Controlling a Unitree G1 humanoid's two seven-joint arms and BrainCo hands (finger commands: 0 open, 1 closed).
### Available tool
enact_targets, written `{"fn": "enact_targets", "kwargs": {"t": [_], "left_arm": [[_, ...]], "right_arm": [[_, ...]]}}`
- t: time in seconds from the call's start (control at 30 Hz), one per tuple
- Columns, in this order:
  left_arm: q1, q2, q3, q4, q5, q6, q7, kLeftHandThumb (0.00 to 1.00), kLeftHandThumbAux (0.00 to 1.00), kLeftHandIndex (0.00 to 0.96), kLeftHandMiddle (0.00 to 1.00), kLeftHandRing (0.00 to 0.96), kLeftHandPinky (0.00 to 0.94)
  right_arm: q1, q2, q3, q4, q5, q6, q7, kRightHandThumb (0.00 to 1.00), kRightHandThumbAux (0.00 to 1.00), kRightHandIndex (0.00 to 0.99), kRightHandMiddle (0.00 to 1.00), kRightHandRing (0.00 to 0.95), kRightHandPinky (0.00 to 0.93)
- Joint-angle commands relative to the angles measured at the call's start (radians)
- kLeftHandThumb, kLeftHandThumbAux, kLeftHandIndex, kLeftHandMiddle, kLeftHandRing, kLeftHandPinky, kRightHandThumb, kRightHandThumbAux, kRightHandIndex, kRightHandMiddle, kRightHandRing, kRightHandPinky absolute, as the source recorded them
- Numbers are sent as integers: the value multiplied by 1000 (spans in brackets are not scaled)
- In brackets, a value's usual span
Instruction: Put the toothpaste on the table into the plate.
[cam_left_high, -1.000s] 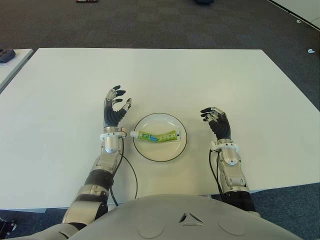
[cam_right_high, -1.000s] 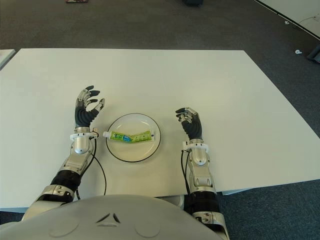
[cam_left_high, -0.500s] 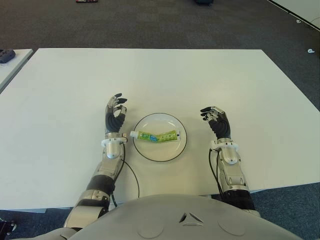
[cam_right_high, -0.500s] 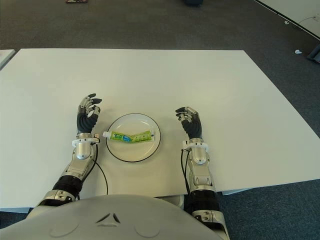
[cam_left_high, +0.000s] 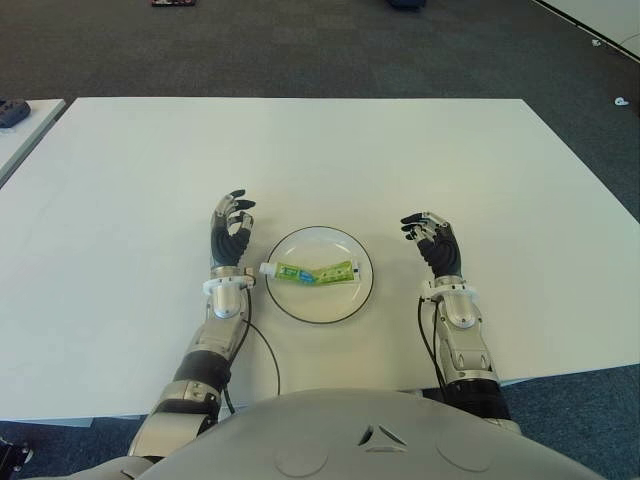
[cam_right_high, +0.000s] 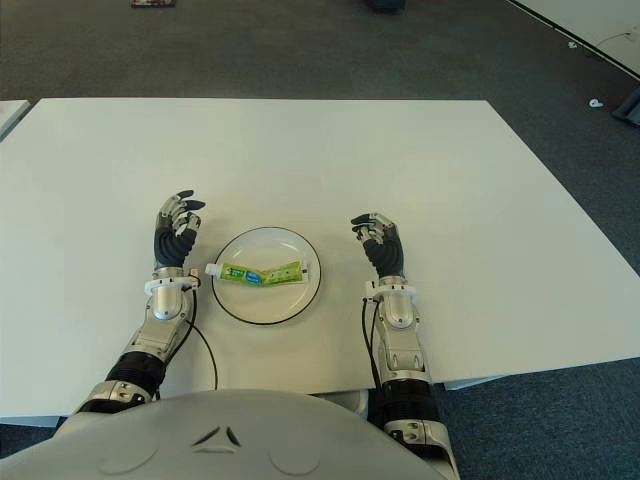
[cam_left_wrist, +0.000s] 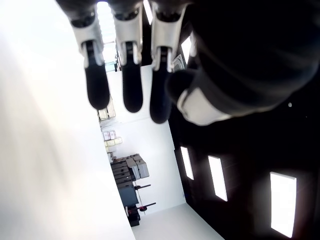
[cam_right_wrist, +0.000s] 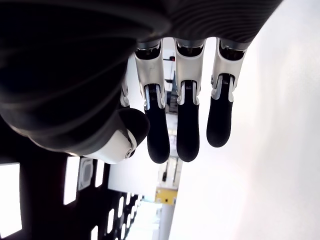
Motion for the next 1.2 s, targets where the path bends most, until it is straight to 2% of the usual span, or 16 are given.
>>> {"fn": "enact_targets", "kwargs": {"t": [0.03,0.43,1.2], "left_arm": [[29,-3,3,30,-16,12,-28,701,719,429,534,542,532],[40,15,12,25,-25,27,-53,702,719,430,542,543,552],[103,62,38,-81,-33,104,-108,704,720,428,531,545,546]], "right_arm": [[-8,4,1,9,3,11,-4,707,729,423,430,421,435],[-3,21,14,22,-1,6,-14,707,728,424,436,423,432],[-12,64,49,65,-16,11,-42,708,728,424,447,435,452]]}}
